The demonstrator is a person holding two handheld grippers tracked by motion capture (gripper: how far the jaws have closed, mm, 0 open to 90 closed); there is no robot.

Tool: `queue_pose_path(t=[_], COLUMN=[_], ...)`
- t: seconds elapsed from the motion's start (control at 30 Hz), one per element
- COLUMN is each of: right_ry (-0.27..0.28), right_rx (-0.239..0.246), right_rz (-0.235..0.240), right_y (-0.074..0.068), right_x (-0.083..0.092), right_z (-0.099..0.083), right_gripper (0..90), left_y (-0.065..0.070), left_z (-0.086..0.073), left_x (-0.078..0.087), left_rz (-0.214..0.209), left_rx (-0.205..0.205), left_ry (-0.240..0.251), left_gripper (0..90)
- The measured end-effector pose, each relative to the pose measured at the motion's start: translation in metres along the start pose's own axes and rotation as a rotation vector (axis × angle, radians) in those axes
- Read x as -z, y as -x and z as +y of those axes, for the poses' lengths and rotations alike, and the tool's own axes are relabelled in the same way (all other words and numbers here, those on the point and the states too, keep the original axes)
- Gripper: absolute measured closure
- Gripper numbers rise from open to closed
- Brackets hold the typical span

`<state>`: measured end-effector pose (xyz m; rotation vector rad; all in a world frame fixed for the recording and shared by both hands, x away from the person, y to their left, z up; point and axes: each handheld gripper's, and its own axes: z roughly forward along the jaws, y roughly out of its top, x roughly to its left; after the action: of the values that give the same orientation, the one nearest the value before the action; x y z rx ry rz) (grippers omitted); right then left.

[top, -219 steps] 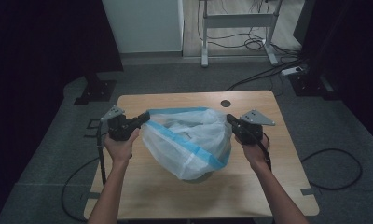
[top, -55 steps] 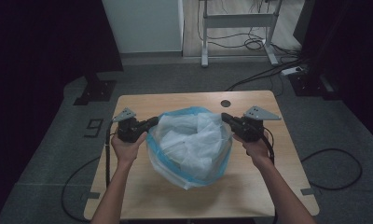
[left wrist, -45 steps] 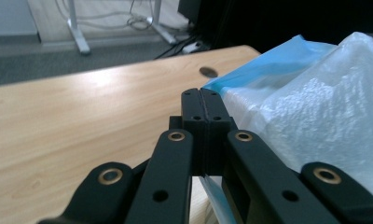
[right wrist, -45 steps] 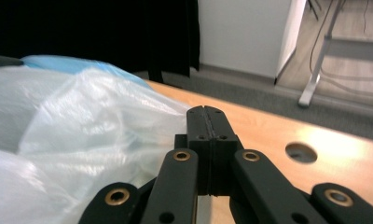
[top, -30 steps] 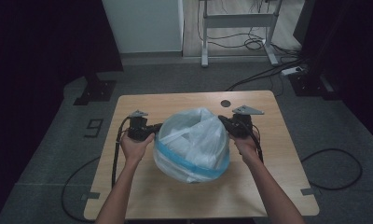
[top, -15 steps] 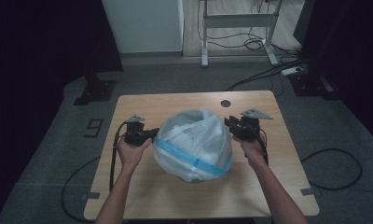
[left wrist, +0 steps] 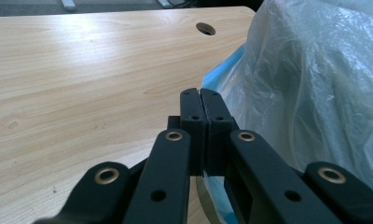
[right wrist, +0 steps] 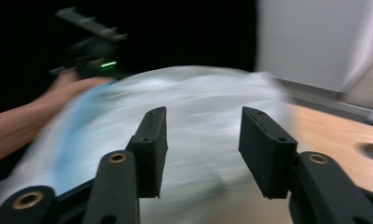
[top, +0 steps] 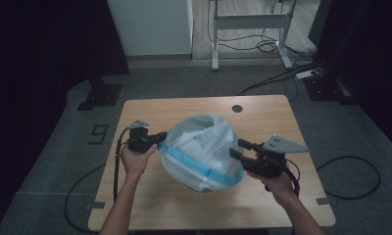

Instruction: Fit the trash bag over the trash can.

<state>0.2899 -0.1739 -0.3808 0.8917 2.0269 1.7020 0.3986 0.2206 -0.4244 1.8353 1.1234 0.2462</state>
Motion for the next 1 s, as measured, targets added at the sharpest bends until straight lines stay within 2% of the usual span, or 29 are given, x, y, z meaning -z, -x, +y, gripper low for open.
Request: queue_pose_path(t=[0.17,0.27,0.37,0.47,0.57,0.6,0.63,0.67,0.77,0.8,0.83,0.87,0.97,1.0], right_ry=[-0.035,-0.057,-0.061,-0.06,-0.072,-0.081,-0.081,-0.093,-0.104,-0.104,-0.104,-0.094,-0.089,-0.122], right_rx=[0.055,0.08,0.092,0.111,0.111,0.12,0.12,0.131,0.13,0.14,0.14,0.156,0.146,0.135], right_rz=[0.119,0.152,0.154,0.166,0.174,0.17,0.17,0.152,0.139,0.137,0.137,0.135,0.156,0.179], right_y=[-0.039,-0.055,-0.06,-0.066,-0.068,-0.071,-0.071,-0.073,-0.075,-0.077,-0.077,-0.078,-0.075,-0.073], right_x=[-0.006,-0.012,-0.015,-0.009,-0.007,-0.008,-0.008,-0.013,-0.018,-0.023,-0.023,-0.026,-0.029,-0.034], right_z=[-0.013,-0.021,-0.026,-0.035,-0.041,-0.048,-0.048,-0.057,-0.065,-0.071,-0.071,-0.076,-0.082,-0.091], right_gripper=[51.4,51.5,54.4,62.0,61.5,57.8,57.8,55.8,56.9,71.6,71.6,87.8,89.2,89.2], left_y=[0.002,0.002,0.002,0.002,0.002,0.002,0.002,0.002,0.002,0.002,0.002,0.001,0.0,-0.002], left_z=[-0.001,-0.001,-0.001,-0.001,-0.003,-0.003,-0.004,-0.004,-0.005,-0.005,-0.005,-0.006,-0.007,-0.008], left_x=[0.0,0.001,0.002,0.002,0.002,0.002,0.002,0.002,0.002,0.002,0.002,0.002,0.002,0.001], left_rz=[0.001,0.001,0.0,0.0,0.0,0.0,-0.001,-0.002,-0.004,-0.005,-0.006,-0.006,-0.006,-0.007], left_rx=[-0.002,-0.004,0.0,0.0,-0.001,0.0,0.003,0.004,0.004,0.004,0.003,0.002,0.003,0.003], left_ry=[-0.001,0.0,0.001,0.001,-0.001,-0.002,-0.002,-0.002,-0.003,-0.002,-0.002,-0.004,-0.012,-0.019], left_gripper=[88.5,88.5,88.5,88.3,88.3,88.4,88.3,88.3,88.3,88.3,88.3,88.3,88.5,88.5])
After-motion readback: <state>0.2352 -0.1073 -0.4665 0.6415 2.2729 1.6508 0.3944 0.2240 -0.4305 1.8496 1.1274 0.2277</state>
